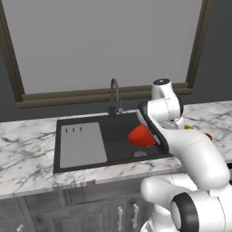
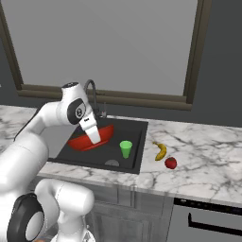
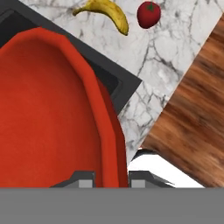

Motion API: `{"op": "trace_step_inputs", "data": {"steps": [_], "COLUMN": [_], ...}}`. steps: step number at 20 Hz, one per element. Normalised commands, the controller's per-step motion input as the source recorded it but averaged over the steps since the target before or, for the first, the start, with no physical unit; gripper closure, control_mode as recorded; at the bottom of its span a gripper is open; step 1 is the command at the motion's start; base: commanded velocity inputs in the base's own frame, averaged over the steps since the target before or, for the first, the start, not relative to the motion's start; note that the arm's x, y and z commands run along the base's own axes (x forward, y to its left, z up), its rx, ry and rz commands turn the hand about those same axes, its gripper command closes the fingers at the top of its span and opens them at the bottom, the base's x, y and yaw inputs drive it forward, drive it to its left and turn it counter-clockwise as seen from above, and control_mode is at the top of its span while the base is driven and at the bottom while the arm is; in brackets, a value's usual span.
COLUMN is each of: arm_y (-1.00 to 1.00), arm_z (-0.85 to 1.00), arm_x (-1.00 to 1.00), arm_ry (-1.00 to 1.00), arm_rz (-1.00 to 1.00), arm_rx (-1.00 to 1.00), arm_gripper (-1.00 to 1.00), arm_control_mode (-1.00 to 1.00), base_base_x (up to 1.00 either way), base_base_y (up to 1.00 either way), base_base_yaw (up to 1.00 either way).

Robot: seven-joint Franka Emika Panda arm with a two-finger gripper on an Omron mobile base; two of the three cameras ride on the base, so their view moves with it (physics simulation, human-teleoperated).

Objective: Remove the tomato and banana from the sink. Then move the bowl and cup from the counter to the sink for washing.

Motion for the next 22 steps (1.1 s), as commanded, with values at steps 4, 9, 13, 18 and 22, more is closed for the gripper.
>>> {"op": "trace_step_inputs", "data": {"steps": [4, 9, 13, 18, 22], "arm_y": [-0.04, 0.0, 0.0, 0.0, 0.0], "arm_z": [-0.06, -0.07, -0.04, -0.04, -0.09], "arm_x": [0.19, 0.22, 0.19, 0.19, 0.16], "arm_ry": [0.07, 0.08, 0.06, 0.06, 0.08], "arm_rz": [0.1, 0.09, 0.07, 0.05, 0.05], "arm_rx": [-0.01, 0.0, 0.0, 0.0, 0.0], "arm_gripper": [1.0, 1.0, 1.0, 1.0, 1.0], "arm_control_mode": [-1.0, -1.0, -1.0, -1.0, -1.0], "base_base_x": [0.0, 0.0, 0.0, 0.0, 0.0], "base_base_y": [0.0, 0.0, 0.0, 0.0, 0.0], "base_base_yaw": [0.0, 0.0, 0.0, 0.0, 0.0]}}
